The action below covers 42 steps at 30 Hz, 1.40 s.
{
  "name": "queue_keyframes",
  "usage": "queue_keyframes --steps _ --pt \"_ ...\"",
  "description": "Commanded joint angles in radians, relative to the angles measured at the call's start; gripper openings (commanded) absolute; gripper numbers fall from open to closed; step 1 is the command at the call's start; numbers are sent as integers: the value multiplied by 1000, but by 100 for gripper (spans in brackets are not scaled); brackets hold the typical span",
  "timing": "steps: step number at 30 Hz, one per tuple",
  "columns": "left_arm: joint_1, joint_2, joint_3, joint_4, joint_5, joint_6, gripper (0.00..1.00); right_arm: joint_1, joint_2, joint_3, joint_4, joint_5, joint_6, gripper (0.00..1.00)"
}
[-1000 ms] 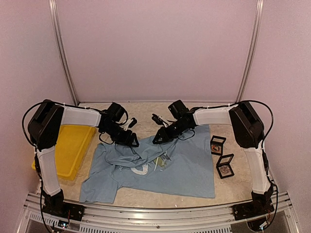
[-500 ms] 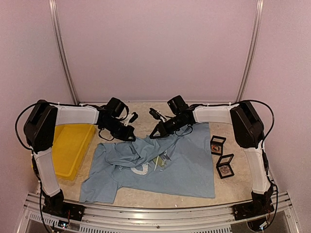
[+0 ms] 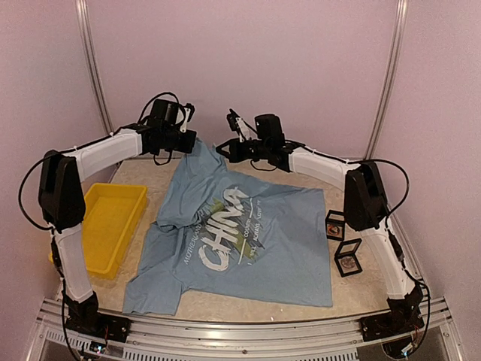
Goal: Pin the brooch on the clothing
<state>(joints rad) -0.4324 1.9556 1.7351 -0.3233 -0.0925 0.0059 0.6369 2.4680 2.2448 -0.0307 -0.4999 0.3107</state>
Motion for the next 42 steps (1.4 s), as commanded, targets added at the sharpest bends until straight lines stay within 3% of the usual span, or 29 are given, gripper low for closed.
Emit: queue_keyframes --steps 1,6,11,13,15,18,23,25,27,28,31,36,39,42 --pt "15 98 67 101 -261 78 0 -12 120 33 207 100 78 0" --pt "16 216 158 191 -327 147 0 -13 205 67 386 174 128 0" --pt "19 351 207 266 -389 190 0 -13 277 126 405 264 135 1" --pt "22 398 234 283 -425 204 0 -15 275 132 366 291 104 29" --pt "28 453 268 287 -449 214 0 -21 243 113 312 309 64 43" --pt "37 520 302 299 -477 205 0 -34 140 33 235 309 4 51" --pt "46 626 441 257 -535 202 0 -57 -89 -156 50 331 -154 52" --pt "55 646 472 274 -523 200 1 -67 -162 -226 -44 359 -192 52" --pt "67 671 526 262 -510 200 12 -80 -215 -267 -168 384 -212 49" --pt "72 688 541 251 -505 197 19 -88 -237 -280 -240 403 -220 46" --pt "92 678 549 210 -467 156 56 -116 -280 -329 -434 476 -242 37" --pt "96 541 516 98 -380 106 85 -179 -302 -380 -647 638 -254 15" --pt "98 421 422 43 -341 54 91 -228 -290 -389 -702 644 -249 0" --pt "104 298 257 -7 -298 -33 86 -269 -278 -409 -726 617 -237 0"
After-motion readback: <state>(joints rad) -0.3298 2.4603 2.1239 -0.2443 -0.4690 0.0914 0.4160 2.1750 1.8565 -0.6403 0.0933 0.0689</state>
